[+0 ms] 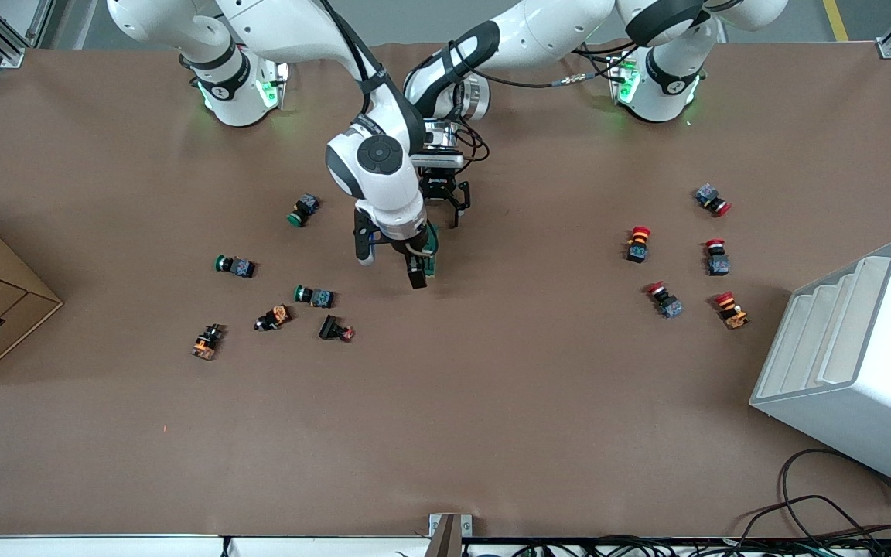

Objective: Close load switch with both arms

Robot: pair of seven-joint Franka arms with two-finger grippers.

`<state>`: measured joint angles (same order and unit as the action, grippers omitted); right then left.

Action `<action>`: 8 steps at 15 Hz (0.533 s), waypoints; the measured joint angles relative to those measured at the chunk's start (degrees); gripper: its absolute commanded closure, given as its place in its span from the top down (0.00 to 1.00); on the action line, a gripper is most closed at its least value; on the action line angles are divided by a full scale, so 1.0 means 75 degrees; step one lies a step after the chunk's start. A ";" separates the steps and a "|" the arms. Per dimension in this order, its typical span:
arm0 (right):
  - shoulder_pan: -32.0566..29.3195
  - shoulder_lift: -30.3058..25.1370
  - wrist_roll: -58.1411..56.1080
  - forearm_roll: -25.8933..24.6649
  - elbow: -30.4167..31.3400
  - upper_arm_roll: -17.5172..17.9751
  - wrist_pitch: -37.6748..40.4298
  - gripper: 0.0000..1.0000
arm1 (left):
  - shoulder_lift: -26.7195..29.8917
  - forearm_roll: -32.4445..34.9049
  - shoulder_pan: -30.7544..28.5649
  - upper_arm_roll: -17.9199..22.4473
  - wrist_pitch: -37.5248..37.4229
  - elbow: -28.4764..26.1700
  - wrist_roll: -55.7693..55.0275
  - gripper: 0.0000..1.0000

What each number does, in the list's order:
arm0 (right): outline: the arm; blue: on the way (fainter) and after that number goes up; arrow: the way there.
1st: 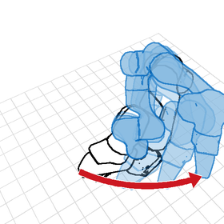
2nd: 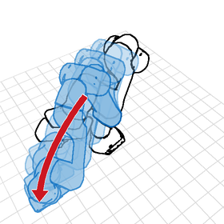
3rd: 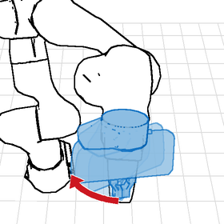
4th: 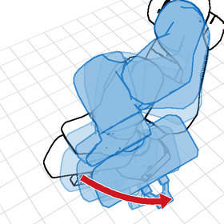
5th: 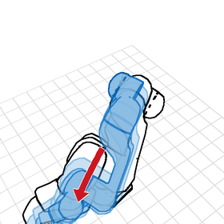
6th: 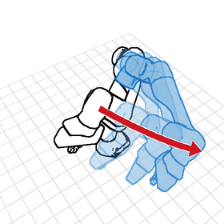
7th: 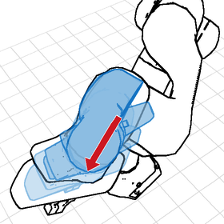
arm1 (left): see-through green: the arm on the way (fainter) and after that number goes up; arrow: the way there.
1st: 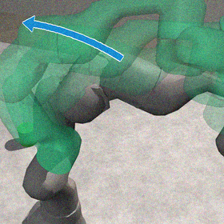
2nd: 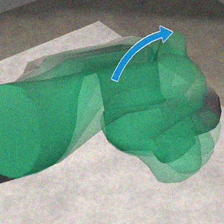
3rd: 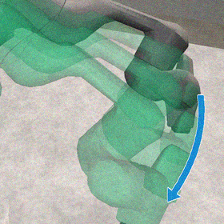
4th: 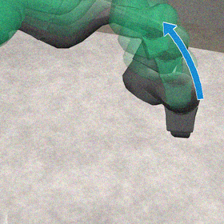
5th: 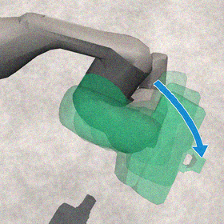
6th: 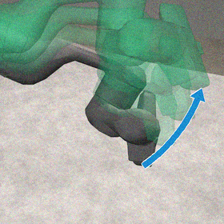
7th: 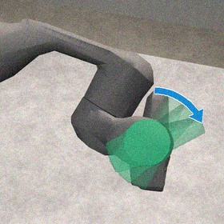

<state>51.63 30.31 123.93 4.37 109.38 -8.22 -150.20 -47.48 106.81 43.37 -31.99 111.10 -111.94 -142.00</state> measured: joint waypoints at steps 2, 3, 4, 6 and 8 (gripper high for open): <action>-0.0051 0.0007 -0.0037 -0.0004 -0.0066 -0.0002 0.0000 1.00 | 0.0000 0.0000 0.0000 0.0000 0.0000 0.0000 0.0000 0.99; -0.0064 0.0025 -0.0053 -0.0004 -0.0090 -0.0002 0.0000 1.00 | 0.0000 0.0000 0.0000 0.0000 0.0000 0.0000 0.0000 0.99; -0.0072 0.0058 -0.0060 -0.0004 -0.0119 -0.0002 0.0000 1.00 | 0.0000 0.0000 0.0000 0.0000 0.0000 0.0000 0.0000 0.99; -0.0080 0.0164 -0.0067 -0.0006 -0.0211 -0.0002 -0.0002 1.00 | 0.0000 0.0000 0.0000 0.0000 0.0000 0.0000 0.0000 0.99; -0.0085 0.0322 -0.0070 -0.0007 -0.0339 -0.0002 -0.0017 1.00 | 0.0000 0.0000 0.0000 0.0000 0.0000 0.0000 0.0000 0.99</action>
<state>50.99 32.73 123.41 4.32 106.84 -8.23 -150.32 -47.48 106.81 43.37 -31.99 111.10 -111.94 -142.00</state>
